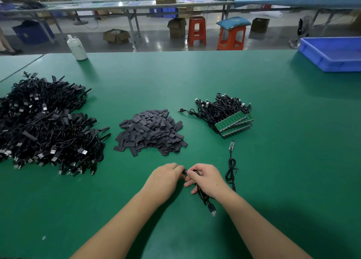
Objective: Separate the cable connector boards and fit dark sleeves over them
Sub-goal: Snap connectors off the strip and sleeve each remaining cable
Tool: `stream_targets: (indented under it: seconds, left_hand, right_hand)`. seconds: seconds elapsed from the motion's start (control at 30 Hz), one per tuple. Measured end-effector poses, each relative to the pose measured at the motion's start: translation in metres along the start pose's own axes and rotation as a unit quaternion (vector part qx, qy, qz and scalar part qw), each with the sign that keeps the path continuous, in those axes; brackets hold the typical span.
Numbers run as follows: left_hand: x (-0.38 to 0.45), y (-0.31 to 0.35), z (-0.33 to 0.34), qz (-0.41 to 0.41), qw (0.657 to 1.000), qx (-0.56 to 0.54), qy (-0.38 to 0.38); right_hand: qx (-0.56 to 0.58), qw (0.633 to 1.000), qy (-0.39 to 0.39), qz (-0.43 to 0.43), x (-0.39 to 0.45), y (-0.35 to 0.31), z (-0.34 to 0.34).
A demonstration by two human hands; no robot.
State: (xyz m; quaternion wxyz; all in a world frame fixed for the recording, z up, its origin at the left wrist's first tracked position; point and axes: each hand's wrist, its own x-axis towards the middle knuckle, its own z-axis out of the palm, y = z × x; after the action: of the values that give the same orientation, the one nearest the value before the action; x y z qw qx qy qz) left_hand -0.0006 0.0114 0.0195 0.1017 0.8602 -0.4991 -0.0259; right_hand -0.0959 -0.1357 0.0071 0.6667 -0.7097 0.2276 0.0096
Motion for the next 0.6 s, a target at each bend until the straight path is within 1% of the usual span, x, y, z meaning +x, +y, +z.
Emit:
stream_targets:
  seconds: [0.1,0.27,0.3,0.33,0.37,0.4,0.43,0.47,0.5,0.53,0.57,0.6]
  left_hand:
    - [0.001,0.003,-0.002,0.007,0.999,0.024,-0.022]
    - [0.003,0.005,0.0,0.052,0.992,0.09,-0.066]
    - [0.002,0.003,0.001,0.061,0.993,0.083,-0.065]
    - [0.001,0.002,0.0,0.054,0.996,0.045,-0.05]
    - [-0.001,0.004,-0.001,0.024,0.999,-0.022,-0.015]
    - [-0.003,0.008,-0.001,-0.022,0.993,-0.106,0.034]
    - [-0.003,0.012,0.0,-0.076,0.975,-0.192,0.084]
    - [-0.004,0.017,-0.001,-0.133,0.946,-0.272,0.118]
    - [-0.002,0.023,-0.002,-0.189,0.913,-0.34,0.119]
    - [-0.001,0.029,-0.001,-0.227,0.885,-0.396,0.095]
    - [0.0,0.033,0.0,-0.238,0.872,-0.423,0.064]
    - [0.0,0.039,0.0,-0.233,0.87,-0.432,0.049]
  right_hand:
    - [-0.003,1.0,-0.005,0.003,-0.001,-0.002,0.0]
    - [-0.002,1.0,-0.011,0.003,-0.003,-0.006,-0.003]
    - [0.012,1.0,-0.006,0.001,-0.003,-0.006,-0.002]
    - [0.037,0.999,0.003,-0.001,-0.004,-0.007,-0.001]
    - [0.071,0.997,0.016,-0.004,-0.005,-0.008,0.0]
    - [0.11,0.993,0.035,-0.007,-0.006,-0.009,0.0]
    - [0.151,0.987,0.059,-0.01,-0.006,-0.011,0.0]
    - [0.198,0.976,0.085,-0.012,-0.005,-0.013,0.0]
    - [0.253,0.961,0.11,-0.012,-0.003,-0.015,0.001]
    - [0.312,0.941,0.128,-0.009,-0.002,-0.018,0.003]
    - [0.361,0.923,0.136,-0.004,-0.001,-0.022,0.006]
    - [0.39,0.91,0.137,0.001,-0.001,-0.027,0.011]
